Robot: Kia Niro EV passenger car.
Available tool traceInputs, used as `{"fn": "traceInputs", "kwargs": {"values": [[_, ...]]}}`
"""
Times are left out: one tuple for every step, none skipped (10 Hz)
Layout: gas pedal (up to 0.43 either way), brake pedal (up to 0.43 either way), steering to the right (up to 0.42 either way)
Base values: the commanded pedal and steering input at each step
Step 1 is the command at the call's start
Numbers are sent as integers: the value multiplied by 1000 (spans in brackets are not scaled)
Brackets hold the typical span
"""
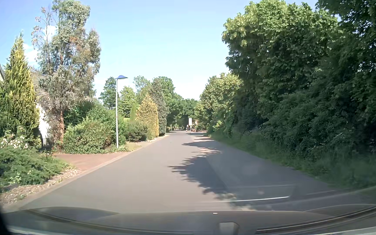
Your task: Follow the waypoints while adhering to traffic rules and regulations
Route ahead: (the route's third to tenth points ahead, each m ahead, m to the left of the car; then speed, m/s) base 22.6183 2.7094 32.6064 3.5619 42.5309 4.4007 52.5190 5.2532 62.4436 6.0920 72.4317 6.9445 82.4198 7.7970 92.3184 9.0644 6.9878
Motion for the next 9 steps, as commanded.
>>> {"fn": "traceInputs", "kwargs": {"values": [[177, 6, -37], [169, 6, -36], [169, 6, -37], [157, 6, -37], [150, 6, -37], [150, 6, -37], [150, 6, -35], [150, 6, -31], [150, 6, -26]]}}
